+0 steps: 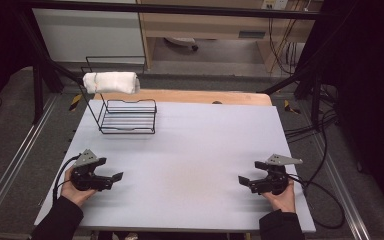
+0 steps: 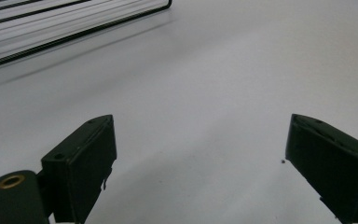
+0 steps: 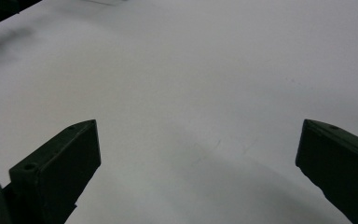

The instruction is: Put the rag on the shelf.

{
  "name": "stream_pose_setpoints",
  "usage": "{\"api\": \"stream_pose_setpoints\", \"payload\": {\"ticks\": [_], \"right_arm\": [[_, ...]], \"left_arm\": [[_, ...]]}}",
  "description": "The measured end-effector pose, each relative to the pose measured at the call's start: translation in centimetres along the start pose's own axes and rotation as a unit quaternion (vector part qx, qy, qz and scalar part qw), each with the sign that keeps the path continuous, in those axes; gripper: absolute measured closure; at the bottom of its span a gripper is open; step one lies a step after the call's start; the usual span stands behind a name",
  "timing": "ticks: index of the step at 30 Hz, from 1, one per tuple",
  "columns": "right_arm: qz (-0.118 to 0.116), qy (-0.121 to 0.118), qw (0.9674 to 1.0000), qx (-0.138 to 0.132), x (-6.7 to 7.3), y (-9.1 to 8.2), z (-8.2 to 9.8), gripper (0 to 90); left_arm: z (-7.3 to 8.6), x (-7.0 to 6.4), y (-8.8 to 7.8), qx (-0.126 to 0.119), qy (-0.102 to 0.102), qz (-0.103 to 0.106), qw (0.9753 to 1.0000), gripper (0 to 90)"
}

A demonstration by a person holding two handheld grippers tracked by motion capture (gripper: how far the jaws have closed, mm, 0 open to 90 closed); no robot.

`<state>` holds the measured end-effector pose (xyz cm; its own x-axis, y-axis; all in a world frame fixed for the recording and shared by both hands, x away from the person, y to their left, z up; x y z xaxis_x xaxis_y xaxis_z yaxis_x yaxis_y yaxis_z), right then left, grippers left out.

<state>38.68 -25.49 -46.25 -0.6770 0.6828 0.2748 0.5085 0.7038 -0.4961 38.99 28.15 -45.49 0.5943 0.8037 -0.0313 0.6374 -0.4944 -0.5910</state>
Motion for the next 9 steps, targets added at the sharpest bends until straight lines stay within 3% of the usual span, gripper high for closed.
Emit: {"api": "stream_pose_setpoints", "payload": {"ticks": [9], "right_arm": [[0.006, 0.007, 0.9999, -0.003, -0.05, -0.15, 0.31, 0.5]], "left_arm": [[0.21, -0.11, 0.0, 0.004, 0.005, 0.003, 1.0, 8.6]]}}
Point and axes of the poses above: each handheld gripper's, and its own axes: y roughly forward along the jaws, z roughly out of its underside, x roughly to its left, the point moved 3 cm from there along y, roughly forward along the jaws, and after that the axes turned 4 degrees about -z, right-handed, at the moved point
